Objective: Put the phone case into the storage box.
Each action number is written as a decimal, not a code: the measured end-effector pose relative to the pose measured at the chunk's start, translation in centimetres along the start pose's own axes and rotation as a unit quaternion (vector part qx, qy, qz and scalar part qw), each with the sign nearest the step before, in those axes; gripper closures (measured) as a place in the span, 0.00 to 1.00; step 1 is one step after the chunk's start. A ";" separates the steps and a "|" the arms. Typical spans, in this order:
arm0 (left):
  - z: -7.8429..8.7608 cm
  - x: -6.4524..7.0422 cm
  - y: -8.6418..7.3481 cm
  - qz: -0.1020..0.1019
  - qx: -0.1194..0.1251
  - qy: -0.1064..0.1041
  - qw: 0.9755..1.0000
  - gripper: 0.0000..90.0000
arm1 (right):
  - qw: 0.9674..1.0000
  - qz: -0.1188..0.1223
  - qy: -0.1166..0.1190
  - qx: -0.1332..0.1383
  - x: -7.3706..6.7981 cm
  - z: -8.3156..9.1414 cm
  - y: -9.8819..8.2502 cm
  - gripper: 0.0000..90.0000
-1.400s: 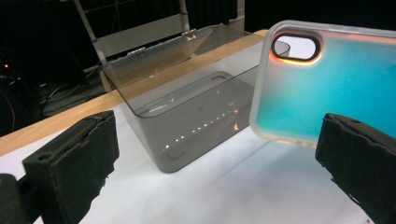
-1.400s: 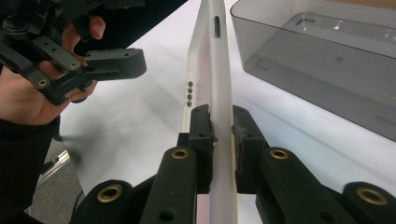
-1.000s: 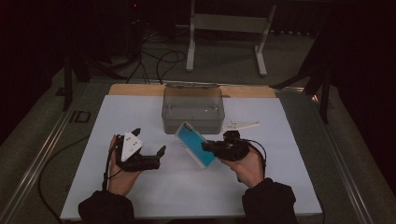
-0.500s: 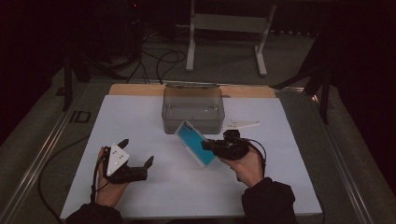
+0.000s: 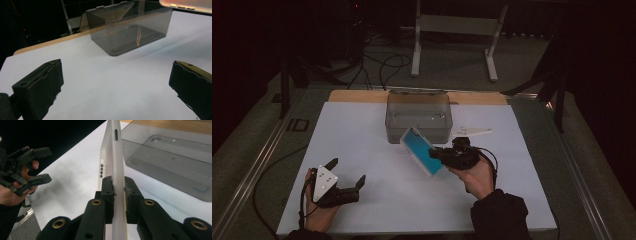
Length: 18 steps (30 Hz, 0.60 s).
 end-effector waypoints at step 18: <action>0.8 -1.0 -1.2 0.016 0.012 0.035 0.999 0.00 | 0.999 -0.024 -0.036 0.033 1.6 0.6 1.5 0.90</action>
Point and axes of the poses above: each handheld gripper's, and its own axes: z roughly backward along the jaws, y roughly out of its top, x roughly to its right, the point moved 7 cm from there along -z, roughly forward along the jaws, and after that the axes turned 9 degrees about -y, right-handed, at the moved point
